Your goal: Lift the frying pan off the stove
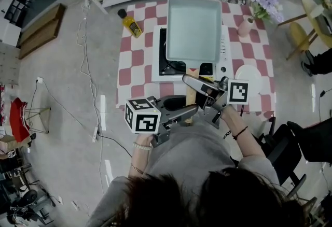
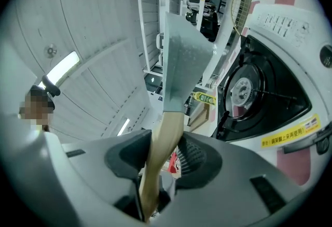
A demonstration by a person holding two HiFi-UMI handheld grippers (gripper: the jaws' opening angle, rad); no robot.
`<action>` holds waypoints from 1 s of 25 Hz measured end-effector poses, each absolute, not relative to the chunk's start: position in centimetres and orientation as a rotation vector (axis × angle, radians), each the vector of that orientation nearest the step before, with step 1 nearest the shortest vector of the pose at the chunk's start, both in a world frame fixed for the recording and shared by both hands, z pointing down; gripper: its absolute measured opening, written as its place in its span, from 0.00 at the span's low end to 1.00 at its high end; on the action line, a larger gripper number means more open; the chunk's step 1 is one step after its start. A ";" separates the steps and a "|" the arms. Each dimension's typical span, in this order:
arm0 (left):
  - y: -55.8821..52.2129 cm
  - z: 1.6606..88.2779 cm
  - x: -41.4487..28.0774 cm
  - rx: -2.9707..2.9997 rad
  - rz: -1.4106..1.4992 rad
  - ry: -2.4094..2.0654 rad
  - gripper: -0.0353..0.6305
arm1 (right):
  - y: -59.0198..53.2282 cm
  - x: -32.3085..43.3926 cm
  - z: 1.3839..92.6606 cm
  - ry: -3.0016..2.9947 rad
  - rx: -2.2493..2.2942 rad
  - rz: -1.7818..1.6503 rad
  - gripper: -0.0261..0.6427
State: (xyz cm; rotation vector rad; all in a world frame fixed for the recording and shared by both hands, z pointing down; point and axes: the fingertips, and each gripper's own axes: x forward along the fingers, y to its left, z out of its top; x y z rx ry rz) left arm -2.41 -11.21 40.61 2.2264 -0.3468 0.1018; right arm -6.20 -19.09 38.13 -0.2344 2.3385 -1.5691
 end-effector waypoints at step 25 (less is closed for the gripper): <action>-10.3 36.5 -1.7 2.364 0.052 -0.349 0.30 | -17.9 -5.2 33.3 2.432 -0.240 -1.384 0.29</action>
